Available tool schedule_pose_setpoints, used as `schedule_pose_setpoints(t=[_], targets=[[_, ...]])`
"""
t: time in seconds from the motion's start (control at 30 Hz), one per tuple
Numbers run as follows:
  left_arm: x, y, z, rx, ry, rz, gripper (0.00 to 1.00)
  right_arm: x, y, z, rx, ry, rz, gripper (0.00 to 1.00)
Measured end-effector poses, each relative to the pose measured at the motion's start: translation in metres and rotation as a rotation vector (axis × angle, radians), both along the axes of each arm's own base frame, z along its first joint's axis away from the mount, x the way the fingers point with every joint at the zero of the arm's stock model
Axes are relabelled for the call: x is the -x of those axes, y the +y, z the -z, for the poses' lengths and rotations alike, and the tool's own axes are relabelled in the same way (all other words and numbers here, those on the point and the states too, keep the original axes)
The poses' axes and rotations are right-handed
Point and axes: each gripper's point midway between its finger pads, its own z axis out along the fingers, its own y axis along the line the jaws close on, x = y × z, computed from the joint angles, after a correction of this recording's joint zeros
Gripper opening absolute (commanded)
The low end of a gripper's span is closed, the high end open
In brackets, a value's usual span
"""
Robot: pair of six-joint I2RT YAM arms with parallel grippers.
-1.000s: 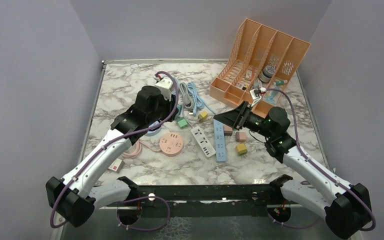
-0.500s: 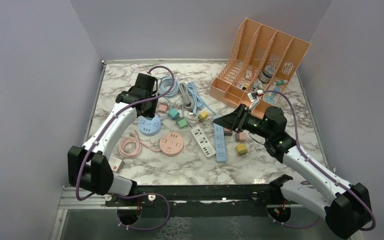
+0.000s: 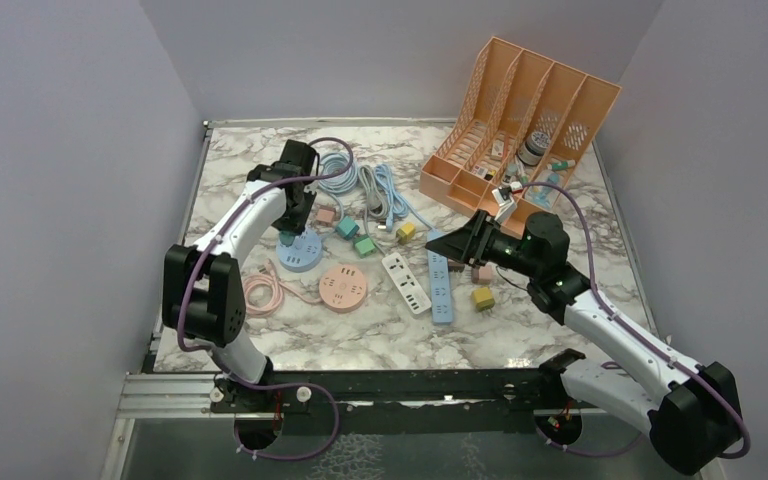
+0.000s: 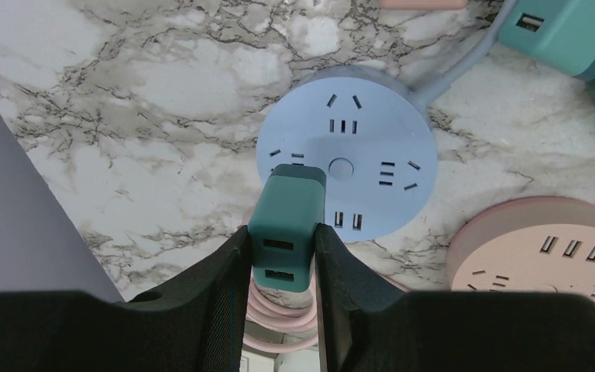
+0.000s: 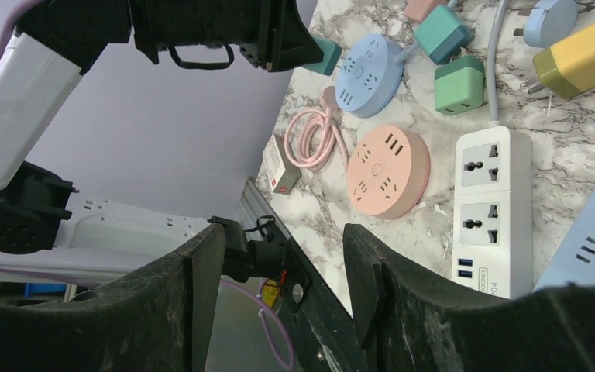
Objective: Insert the plug
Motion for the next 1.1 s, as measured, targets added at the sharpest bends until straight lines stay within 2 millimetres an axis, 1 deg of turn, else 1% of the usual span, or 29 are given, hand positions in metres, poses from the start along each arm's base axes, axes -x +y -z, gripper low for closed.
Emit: schedule_pose_setpoints(t=[0.1, 0.27, 0.43, 0.53, 0.97, 1.1], targets=[[-0.008, 0.001, -0.002, -0.008, -0.007, 0.001, 0.0, 0.0, 0.0, 0.001, 0.001, 0.003, 0.0, 0.58], [-0.013, 0.002, 0.001, -0.029, 0.008, 0.011, 0.0, -0.003, 0.002, 0.008, 0.012, 0.024, 0.0, 0.58], [-0.012, 0.006, 0.012, -0.055, 0.043, 0.008, 0.0, -0.005, 0.003, 0.016, 0.02, 0.053, 0.001, 0.57], [-0.011, 0.007, 0.016, -0.062, 0.062, 0.007, 0.0, -0.006, 0.003, 0.017, 0.021, 0.056, 0.001, 0.57], [-0.012, 0.01, 0.02, -0.083, 0.073, 0.002, 0.0, -0.006, 0.003, 0.016, 0.019, 0.06, 0.002, 0.57], [-0.012, 0.01, 0.026, -0.085, 0.088, 0.001, 0.0, -0.006, 0.003, 0.016, 0.019, 0.06, 0.003, 0.57]])
